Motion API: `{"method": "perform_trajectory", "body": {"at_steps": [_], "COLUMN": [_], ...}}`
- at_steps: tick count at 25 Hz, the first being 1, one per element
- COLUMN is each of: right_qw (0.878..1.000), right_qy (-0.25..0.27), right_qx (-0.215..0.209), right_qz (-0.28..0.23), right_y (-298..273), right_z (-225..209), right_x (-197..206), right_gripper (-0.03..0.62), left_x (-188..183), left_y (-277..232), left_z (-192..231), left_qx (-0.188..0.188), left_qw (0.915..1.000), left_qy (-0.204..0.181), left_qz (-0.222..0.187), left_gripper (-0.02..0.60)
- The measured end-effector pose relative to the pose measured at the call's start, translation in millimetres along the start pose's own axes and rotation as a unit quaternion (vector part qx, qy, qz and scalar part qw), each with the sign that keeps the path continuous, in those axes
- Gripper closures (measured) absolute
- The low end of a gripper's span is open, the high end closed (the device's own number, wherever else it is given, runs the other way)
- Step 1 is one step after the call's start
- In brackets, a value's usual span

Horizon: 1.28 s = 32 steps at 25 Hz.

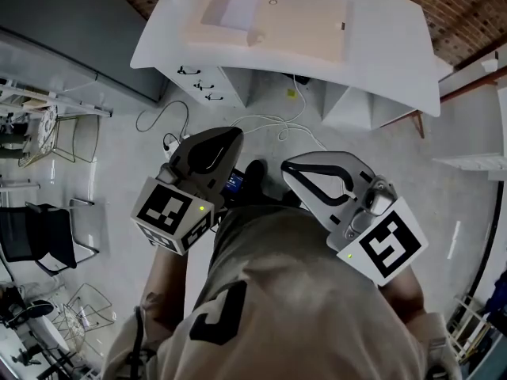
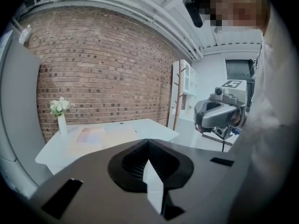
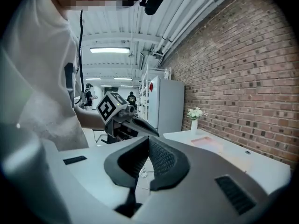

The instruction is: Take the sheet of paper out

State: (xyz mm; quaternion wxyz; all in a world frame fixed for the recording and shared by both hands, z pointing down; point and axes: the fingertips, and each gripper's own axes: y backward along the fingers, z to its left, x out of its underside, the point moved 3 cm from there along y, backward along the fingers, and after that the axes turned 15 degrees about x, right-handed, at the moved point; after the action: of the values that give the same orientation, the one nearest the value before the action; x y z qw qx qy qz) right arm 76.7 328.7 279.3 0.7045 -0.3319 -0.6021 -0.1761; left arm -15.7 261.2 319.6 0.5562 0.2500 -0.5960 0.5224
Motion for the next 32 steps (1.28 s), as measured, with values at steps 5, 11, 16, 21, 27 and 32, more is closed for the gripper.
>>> {"method": "perform_trajectory", "body": {"at_steps": [5, 11, 16, 21, 27, 32], "right_qw": [1.000, 0.999, 0.998, 0.997, 0.996, 0.996], "right_qy": [-0.020, -0.018, -0.035, -0.040, -0.041, -0.051], "right_qx": [-0.002, 0.001, 0.017, 0.013, 0.011, 0.018], "right_qz": [0.007, 0.041, 0.049, 0.059, 0.075, 0.077], "right_y": [-6, -31, -57, -82, -106, -121], "right_z": [6, 11, 5, 3, -6, -12], "right_x": [0, 2, -2, -6, -9, -10], "right_gripper": [0.571, 0.571, 0.571, 0.571, 0.571, 0.570], "left_x": [-2, -1, 3, 5, 5, 3], "left_y": [-2, -1, 6, 12, 12, 6], "left_z": [7, 35, 65, 89, 118, 132], "left_qx": [0.024, 0.037, 0.039, 0.048, 0.050, 0.063], "left_qw": [0.9996, 0.9992, 0.9990, 0.9987, 0.9982, 0.9975], "left_qy": [-0.012, -0.006, 0.001, 0.009, 0.026, 0.027], "left_qz": [-0.004, -0.017, -0.020, -0.018, -0.019, -0.020], "left_gripper": [0.568, 0.568, 0.568, 0.568, 0.568, 0.568]}}
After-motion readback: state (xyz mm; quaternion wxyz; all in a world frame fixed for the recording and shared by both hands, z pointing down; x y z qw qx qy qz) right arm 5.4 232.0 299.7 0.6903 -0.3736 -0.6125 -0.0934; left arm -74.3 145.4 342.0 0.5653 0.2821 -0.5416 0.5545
